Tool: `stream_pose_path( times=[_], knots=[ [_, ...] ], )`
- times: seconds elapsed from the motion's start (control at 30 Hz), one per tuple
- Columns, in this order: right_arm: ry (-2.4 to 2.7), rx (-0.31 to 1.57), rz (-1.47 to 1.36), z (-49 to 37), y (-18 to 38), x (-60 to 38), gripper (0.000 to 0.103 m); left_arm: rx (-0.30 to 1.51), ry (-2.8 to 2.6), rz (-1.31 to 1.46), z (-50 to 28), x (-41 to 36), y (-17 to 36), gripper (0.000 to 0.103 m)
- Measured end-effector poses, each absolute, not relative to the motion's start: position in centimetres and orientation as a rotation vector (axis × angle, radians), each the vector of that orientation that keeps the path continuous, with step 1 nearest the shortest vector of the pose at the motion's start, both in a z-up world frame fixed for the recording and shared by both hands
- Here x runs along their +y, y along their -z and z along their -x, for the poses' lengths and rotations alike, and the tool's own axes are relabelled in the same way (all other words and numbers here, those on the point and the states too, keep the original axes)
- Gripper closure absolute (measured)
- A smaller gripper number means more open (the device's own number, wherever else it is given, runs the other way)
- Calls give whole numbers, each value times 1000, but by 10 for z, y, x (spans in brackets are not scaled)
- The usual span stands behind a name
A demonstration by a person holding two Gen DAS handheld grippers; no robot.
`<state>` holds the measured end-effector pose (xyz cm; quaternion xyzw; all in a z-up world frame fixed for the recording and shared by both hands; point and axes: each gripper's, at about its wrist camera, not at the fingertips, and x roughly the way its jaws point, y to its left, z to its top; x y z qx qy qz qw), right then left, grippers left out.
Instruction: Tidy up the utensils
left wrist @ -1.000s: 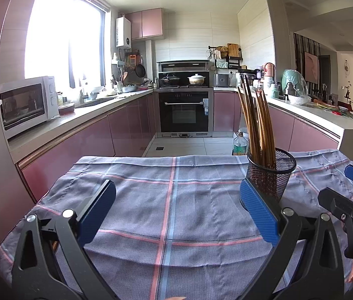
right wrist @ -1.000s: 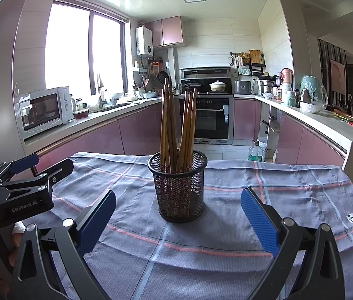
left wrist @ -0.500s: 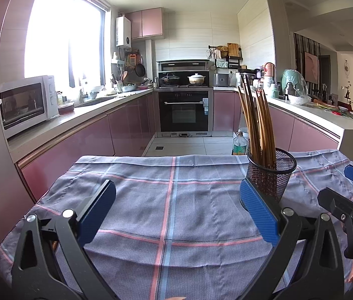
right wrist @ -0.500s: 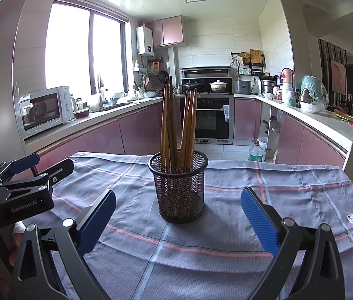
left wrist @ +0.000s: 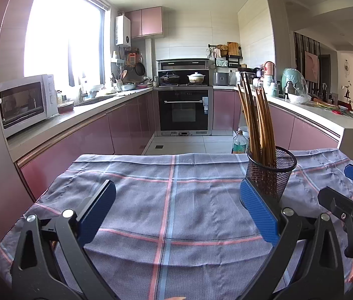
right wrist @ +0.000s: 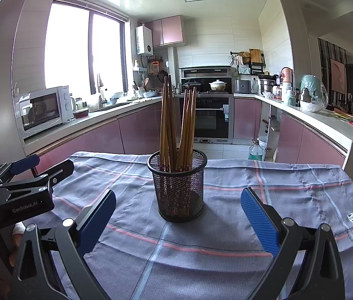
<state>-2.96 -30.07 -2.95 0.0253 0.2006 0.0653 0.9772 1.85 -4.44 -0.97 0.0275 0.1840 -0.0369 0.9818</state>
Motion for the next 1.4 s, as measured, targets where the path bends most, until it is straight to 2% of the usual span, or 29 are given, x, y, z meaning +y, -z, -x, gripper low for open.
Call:
stream_pose_path(
  times=[1.4],
  knots=[
    [-137, 416, -54, 28, 33, -301, 6, 374, 69, -68, -15, -46, 15, 5]
  ],
)
